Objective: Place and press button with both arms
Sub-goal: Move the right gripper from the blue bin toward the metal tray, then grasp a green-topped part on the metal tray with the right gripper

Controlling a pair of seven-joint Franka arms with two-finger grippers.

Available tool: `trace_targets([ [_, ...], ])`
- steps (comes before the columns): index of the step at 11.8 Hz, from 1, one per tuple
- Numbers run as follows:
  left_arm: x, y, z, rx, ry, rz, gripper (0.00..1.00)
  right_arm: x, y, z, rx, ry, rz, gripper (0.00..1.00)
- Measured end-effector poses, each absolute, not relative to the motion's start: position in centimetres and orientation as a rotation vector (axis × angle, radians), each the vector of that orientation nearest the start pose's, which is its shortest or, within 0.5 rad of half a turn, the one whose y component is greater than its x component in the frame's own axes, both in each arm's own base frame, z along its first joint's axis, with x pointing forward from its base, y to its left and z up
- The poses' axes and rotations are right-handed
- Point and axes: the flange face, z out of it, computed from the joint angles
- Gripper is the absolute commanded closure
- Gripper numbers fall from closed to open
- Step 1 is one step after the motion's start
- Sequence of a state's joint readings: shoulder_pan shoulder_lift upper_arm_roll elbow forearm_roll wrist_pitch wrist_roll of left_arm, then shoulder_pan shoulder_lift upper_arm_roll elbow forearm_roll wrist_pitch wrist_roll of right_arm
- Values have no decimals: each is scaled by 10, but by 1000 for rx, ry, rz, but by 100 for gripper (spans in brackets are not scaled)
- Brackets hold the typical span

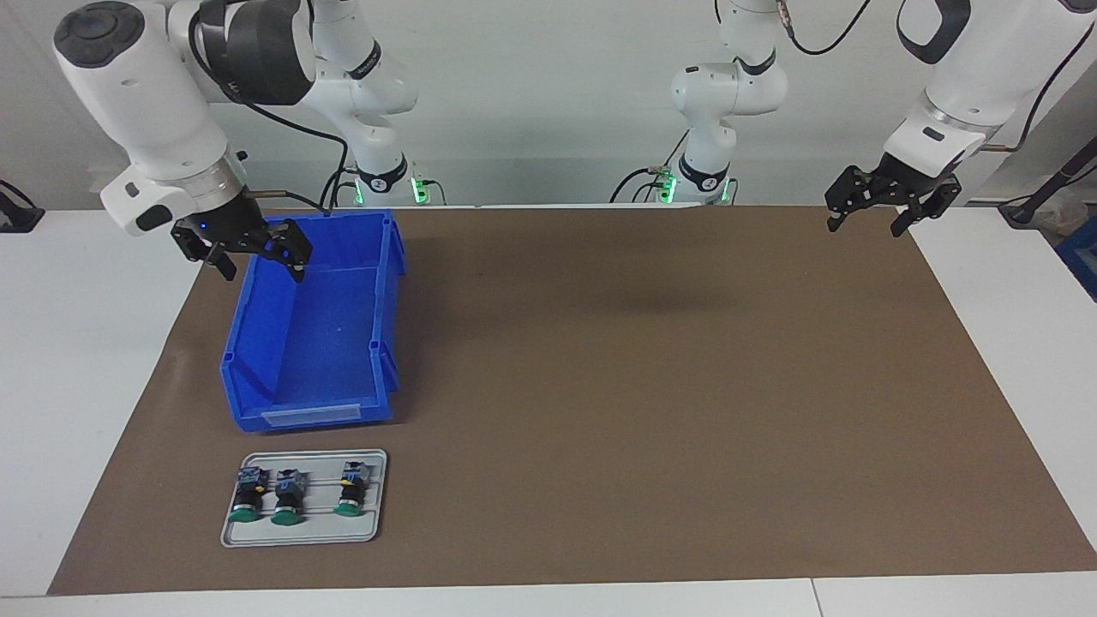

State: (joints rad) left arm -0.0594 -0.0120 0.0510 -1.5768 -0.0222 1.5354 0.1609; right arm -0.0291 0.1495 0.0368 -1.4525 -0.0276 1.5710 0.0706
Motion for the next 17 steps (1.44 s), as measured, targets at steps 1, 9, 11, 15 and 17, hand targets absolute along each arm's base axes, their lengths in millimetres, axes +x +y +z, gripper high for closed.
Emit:
trace_targets([
  [1,547,-7,625,-3155,268,44,0,599,-1,594,-3163,102,50,0],
  [9,547,-7,625,-3155,268,43,0,609,-30,565,-3163,98,-56,13],
  [11,547,-7,625,-3155,268,44,0,625,-41,535,-3159,137,-99,16],
  [15,547,-7,625,-3155,268,43,0,675,-44,447,-3144,177,-224,28],
  [17,547,-7,625,-3155,268,43,0,692,-48,412,-3137,181,-294,28],
])
